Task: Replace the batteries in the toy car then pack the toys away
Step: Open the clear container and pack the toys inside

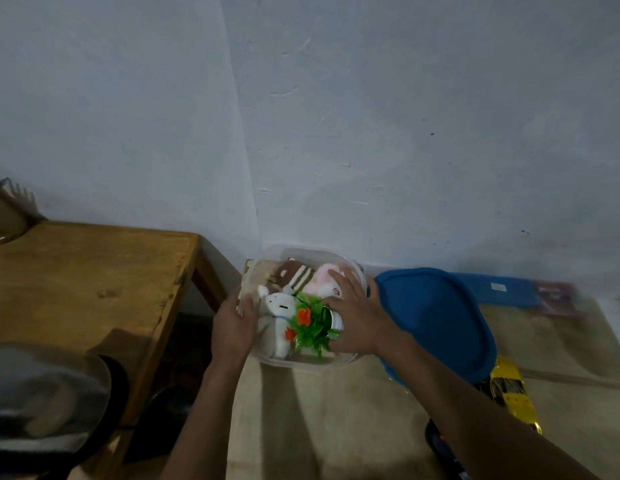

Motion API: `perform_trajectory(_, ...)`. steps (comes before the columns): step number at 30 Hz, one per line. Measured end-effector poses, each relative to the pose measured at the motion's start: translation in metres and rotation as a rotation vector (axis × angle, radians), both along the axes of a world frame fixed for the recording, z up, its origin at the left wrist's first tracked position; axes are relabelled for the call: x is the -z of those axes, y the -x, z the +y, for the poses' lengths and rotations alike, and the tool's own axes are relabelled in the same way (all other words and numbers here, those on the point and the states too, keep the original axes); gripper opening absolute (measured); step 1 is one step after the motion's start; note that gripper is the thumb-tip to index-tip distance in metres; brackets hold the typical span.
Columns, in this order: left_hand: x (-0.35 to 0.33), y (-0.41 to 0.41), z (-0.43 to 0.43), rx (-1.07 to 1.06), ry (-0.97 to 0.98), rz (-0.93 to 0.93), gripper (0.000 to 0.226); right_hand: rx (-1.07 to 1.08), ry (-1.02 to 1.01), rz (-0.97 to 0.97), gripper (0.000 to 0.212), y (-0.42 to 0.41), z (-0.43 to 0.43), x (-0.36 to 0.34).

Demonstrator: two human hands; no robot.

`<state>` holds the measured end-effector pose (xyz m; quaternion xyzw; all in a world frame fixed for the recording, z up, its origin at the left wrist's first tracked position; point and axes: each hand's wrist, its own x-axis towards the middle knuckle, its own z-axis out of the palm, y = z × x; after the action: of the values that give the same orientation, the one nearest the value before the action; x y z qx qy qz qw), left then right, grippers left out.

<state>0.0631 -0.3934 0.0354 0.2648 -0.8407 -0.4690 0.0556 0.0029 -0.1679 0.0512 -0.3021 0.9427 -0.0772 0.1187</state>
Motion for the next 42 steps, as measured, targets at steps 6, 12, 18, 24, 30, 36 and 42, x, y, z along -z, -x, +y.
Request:
perform_trajectory(6,0.018,-0.006,0.005,-0.064,-0.072,0.017,0.041,0.094,0.01,0.114,0.067,-0.028,-0.002,0.002)
perform_trajectory(12,0.02,-0.006,0.006,-0.074,-0.134,0.047,0.043,0.26,0.193,0.043,0.046,-0.052,0.005,-0.009)
perform_trajectory(18,0.018,-0.003,0.005,-0.063,-0.159,0.021,0.042,0.712,0.483,-0.081,0.034,-0.091,0.058,-0.008)
perform_trajectory(24,0.017,0.002,0.009,-0.133,-0.222,-0.009,0.046,0.812,0.217,-0.285,0.053,-0.136,0.113,-0.003)
perform_trajectory(30,0.016,-0.001,0.018,-0.175,-0.237,0.017,0.047,0.849,0.04,-0.382,0.069,-0.17,0.135,0.02)
perform_trajectory(36,0.01,-0.003,0.019,-0.149,-0.251,0.0,0.047,0.86,0.233,-0.363,0.056,-0.187,0.138,0.035)
perform_trajectory(42,0.015,-0.003,0.013,-0.115,-0.218,-0.012,0.047,0.841,0.484,-0.361,0.06,-0.208,0.148,0.041)
